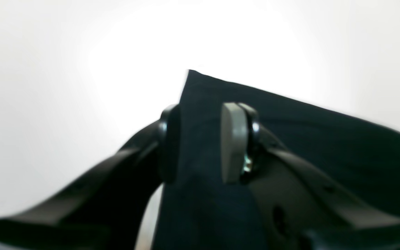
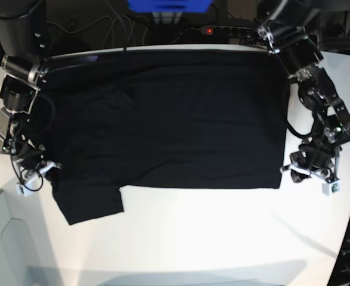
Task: Fold the T-shirt properly
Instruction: 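Grasp the hem corners with both grippers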
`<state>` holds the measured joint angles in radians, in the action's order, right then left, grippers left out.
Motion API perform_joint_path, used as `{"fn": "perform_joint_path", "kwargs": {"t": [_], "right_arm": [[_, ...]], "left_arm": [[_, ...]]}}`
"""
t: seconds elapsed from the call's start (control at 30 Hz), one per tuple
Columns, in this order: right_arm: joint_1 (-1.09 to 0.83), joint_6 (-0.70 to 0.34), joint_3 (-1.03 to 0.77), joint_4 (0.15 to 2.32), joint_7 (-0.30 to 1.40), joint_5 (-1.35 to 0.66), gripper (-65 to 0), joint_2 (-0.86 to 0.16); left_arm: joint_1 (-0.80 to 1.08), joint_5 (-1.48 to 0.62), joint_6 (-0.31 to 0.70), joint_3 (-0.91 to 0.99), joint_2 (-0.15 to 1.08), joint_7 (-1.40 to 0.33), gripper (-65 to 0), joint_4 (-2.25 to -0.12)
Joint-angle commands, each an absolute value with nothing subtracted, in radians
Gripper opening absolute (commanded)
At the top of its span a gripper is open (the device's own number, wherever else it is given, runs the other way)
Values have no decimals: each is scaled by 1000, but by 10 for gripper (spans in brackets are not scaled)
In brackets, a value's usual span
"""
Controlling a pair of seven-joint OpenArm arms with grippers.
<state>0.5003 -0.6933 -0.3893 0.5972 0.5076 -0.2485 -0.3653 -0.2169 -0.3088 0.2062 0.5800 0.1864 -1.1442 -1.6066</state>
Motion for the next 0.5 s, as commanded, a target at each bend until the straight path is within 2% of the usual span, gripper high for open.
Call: {"fn": "perform_joint_path", "kwargs": {"t": [0.0,0.1,0.17,0.47], "right_arm": [[507,-698,-384,599,552,-213,-650,-371],[507,-698,-384,599,552,-213,-650,-367],[507,-698,-384,599,552,-213,-650,-367],[509,-698,-384,599,552,-213,-650,-366]], "left_arm": [[-248,-321,200,593,206,-1133,-430,-1560],[-318,-328,211,636,239,-1133,-342,-1377],[-348,-328,211,653,254,-1110,-306,-1293],[-464,-346,213,659,335,-940,-300,-903]]}}
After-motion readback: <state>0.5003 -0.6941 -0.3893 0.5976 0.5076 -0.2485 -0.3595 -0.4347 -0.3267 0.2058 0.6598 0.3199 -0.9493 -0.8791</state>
